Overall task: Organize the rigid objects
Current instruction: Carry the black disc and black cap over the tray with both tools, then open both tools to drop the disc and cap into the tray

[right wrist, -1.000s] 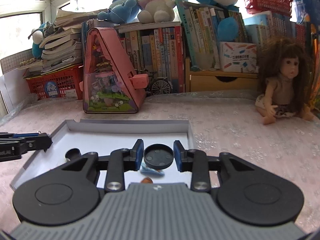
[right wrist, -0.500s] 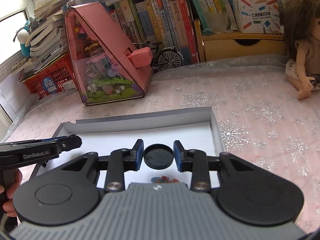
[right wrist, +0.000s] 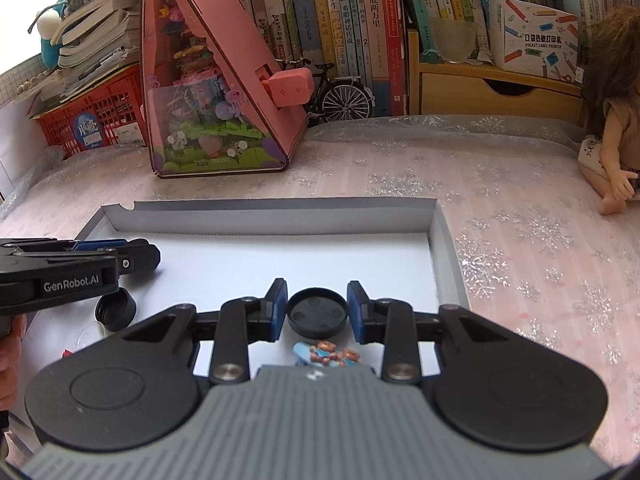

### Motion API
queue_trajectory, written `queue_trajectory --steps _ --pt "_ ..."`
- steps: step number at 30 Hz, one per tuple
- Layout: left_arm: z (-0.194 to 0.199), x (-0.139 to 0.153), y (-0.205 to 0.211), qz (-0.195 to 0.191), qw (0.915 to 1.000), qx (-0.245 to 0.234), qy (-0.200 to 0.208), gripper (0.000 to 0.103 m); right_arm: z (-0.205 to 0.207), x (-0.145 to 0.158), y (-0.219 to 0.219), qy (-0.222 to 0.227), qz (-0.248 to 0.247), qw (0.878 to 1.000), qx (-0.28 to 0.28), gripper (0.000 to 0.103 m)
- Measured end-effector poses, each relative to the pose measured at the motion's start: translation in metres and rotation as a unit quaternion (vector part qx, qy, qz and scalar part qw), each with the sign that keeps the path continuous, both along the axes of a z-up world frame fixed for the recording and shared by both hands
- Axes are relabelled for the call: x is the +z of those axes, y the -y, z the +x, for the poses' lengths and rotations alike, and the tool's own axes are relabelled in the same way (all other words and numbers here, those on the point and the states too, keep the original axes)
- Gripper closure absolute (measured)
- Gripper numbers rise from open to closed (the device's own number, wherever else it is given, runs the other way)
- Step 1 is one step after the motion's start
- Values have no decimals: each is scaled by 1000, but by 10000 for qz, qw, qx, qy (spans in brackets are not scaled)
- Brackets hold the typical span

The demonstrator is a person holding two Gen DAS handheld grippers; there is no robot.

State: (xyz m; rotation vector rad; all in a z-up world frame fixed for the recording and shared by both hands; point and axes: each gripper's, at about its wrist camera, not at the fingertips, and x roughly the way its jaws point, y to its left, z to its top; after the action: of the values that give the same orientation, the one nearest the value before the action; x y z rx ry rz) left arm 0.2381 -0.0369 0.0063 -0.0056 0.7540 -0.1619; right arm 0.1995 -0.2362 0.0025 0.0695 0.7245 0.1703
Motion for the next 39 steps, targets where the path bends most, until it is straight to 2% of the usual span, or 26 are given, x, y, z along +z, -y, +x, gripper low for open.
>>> queue_trajectory --steps 16,21,22,23,28,34,39 --pt "2 -4 3 136 9999 -6 -30 72 0 -2 1 9 52 10000 8 65" --pt "-3 0 3 127 9999 -3 41 67 -3 0 3 89 85 9999 -86 58" --pt "-5 2 3 141 9999 -24 86 65 -5 0 4 121 89 9998 -102 48" --pt "-8 4 4 168 9997 -59 149 63 -6 1 4 152 91 9998 -111 47" --pt "-24 16 10 314 9982 -248 435 60 -13 6 0 257 8 9996 -119 42" --pt "-42 26 13 409 9970 -362 556 59 -29 16 -5 444 -148 9989 -33 36" --pt "-60 35 13 350 9957 -504 689 57 -48 28 -7 657 -210 9976 47 33"
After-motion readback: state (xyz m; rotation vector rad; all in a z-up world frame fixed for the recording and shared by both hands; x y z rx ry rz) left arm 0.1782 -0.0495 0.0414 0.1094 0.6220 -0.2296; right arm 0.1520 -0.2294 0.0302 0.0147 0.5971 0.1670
